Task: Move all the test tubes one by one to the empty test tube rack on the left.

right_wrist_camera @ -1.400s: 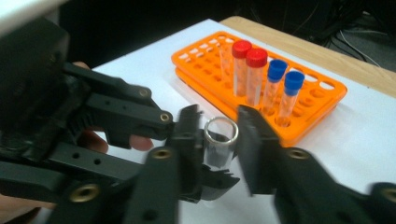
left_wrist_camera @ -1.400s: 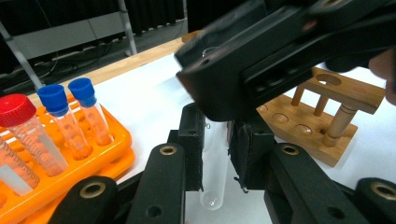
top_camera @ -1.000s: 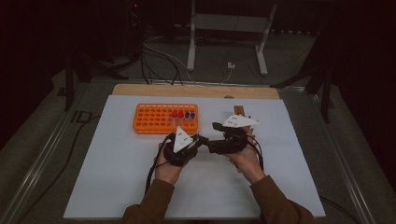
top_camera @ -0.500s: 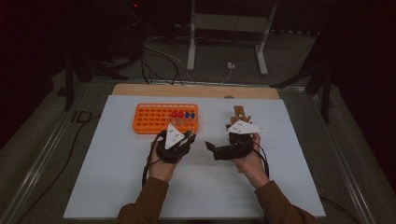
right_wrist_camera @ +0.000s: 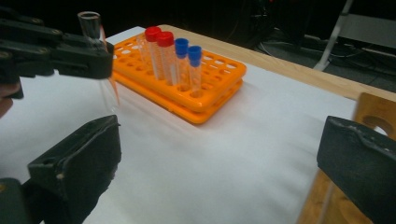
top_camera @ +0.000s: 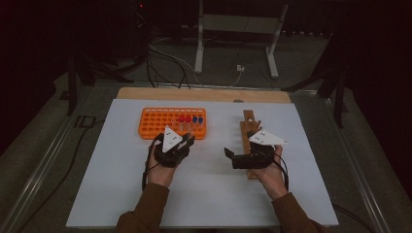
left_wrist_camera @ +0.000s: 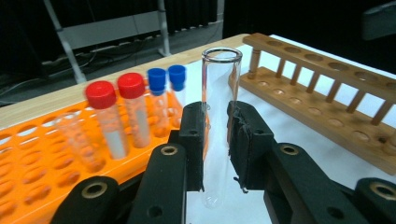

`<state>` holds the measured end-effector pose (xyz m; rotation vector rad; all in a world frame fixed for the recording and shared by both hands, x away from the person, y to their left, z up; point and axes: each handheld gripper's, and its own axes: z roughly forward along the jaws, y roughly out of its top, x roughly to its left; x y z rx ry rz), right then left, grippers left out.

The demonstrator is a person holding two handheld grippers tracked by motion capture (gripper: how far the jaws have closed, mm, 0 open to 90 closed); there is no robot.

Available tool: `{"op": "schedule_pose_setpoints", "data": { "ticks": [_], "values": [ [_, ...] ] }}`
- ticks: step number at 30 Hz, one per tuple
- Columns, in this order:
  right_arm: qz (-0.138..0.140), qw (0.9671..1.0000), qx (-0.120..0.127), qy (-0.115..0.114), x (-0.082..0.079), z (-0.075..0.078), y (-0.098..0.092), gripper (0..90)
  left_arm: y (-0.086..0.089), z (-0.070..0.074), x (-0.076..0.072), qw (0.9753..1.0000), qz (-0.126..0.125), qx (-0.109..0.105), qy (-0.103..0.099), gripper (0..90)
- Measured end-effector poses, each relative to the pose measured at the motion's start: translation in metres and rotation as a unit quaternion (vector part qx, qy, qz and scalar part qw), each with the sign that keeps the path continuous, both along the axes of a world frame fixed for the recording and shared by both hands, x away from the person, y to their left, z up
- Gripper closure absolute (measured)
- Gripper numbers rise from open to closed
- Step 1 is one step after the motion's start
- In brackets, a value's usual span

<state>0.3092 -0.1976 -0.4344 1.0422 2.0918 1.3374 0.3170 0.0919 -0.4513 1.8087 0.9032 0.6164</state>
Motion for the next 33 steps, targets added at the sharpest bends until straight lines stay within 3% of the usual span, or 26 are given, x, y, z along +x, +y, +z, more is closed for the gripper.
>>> {"op": "schedule_pose_setpoints", "data": {
  "ticks": [16, 33],
  "values": [
    [-0.023, 0.9996, 0.018, -0.004, -0.006, -0.002, -0.025, 0.0, 0.030, 0.007, 0.014, 0.9989, 0.047, -0.006, -0.007, 76.1],
    [-0.029, 0.9992, 0.025, -0.004, -0.011, -0.002, -0.037, 0.0, 0.051, 0.009, 0.045, 0.9953, 0.096, -0.006, -0.015, 76.0]
  ]
}}
